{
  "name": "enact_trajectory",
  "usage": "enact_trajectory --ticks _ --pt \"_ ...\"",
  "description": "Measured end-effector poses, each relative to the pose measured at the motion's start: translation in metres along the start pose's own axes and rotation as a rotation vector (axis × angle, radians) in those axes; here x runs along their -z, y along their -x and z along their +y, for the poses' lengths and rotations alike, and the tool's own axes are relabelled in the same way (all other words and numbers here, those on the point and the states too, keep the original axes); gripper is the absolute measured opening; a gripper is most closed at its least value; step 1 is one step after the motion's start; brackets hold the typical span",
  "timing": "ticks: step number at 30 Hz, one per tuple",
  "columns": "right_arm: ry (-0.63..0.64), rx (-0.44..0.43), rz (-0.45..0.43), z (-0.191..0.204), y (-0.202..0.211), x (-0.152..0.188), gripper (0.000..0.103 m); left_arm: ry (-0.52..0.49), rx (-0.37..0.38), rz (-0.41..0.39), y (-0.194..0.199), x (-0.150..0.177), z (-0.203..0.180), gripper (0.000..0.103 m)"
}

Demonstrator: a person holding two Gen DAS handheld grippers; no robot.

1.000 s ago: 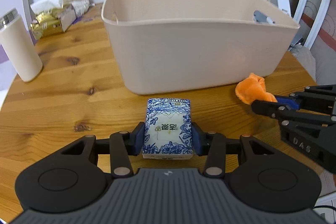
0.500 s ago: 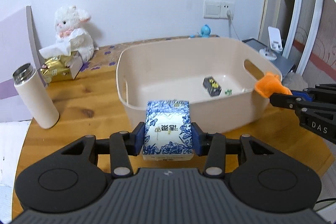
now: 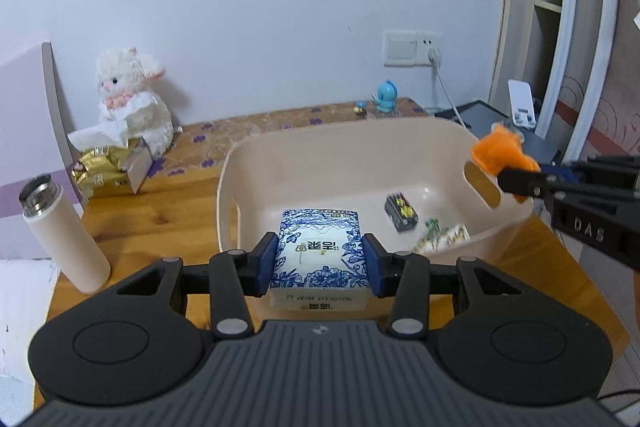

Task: Organize objects
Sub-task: 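Lower both held items into the bin and open both tools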

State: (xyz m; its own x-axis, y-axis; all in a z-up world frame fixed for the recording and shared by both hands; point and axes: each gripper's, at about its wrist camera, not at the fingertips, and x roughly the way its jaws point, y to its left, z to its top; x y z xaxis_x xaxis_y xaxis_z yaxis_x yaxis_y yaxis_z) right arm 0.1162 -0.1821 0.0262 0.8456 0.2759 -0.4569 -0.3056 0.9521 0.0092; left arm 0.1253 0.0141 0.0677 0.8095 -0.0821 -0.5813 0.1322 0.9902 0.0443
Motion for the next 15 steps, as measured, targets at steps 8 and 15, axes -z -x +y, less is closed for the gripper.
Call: enact_trajectory --ticks 8,15 --pt "-0.063 0.036 0.07 -0.011 -0.034 -0.004 0.009 0.012 -0.046 0.064 -0.053 -0.027 0.003 0.047" --pt "-0.103 0.045 0.186 -0.022 -0.064 0.001 0.009 0.045 -0.029 0.226 -0.106 -0.02 0.006 0.047"
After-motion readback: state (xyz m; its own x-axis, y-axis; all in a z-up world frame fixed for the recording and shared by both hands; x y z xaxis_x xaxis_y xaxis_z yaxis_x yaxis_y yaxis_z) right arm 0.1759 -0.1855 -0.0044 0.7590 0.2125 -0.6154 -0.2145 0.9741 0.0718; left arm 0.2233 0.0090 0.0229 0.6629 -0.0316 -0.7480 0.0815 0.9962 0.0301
